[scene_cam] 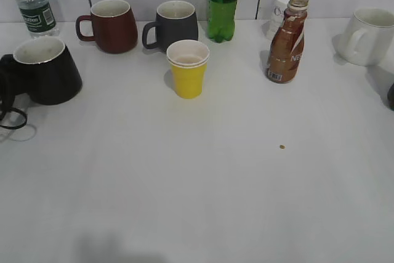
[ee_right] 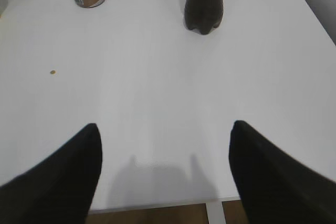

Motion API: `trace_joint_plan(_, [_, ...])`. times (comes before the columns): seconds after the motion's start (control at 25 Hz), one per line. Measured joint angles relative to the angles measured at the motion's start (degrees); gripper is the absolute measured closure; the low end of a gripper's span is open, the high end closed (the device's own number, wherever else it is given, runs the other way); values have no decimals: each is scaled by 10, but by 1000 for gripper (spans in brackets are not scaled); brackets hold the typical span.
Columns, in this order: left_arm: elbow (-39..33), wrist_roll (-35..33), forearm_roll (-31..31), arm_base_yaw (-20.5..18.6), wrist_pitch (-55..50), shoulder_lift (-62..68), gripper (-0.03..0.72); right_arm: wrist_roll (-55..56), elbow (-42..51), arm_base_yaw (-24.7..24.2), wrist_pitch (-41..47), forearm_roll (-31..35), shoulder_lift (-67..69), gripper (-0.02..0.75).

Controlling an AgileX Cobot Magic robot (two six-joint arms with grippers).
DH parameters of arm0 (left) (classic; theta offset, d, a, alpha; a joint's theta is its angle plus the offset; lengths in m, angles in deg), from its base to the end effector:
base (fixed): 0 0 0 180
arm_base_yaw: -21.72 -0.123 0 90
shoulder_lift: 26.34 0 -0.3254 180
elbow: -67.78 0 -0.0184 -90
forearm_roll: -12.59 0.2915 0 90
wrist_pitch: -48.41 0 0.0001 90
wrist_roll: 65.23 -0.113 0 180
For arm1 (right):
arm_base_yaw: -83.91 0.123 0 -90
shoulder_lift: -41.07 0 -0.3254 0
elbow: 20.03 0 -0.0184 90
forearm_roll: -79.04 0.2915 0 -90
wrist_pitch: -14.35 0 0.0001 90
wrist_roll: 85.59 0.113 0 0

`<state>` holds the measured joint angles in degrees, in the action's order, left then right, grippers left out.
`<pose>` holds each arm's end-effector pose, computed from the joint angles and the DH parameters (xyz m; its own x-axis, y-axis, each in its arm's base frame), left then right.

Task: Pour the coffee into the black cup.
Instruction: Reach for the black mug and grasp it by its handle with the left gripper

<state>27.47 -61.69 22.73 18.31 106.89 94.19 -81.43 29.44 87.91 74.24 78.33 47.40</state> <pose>0.3876 0.0061 0.1092 -0.2177 0.0182 -0.9759 0.0942 0.9956 -0.0025 0.0092 -0.0006 0.2889 -0.4355 0.0360 -0.8995 -0.0313 0.9980 0.0551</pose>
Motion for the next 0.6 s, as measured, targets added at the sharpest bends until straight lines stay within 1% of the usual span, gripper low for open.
trace_joint_plan(0.08, [9,1,13,0,9,9,618,0,0,0,0,0,0,149])
trace_joint_plan(0.12, [10,6,17,0,16,11,641,0,0,0,0,0,0,149])
trace_joint_plan(0.36, [11,10,38,0,32,13,643,0,0,0,0,1,0,149])
trace_joint_plan(0.48, [10,22,70,0,45,13,645,0,0,0,0,1,0,149])
trace_joint_plan(0.6, [9,53,108,0,45,0,645,0,0,0,0,1,0,149])
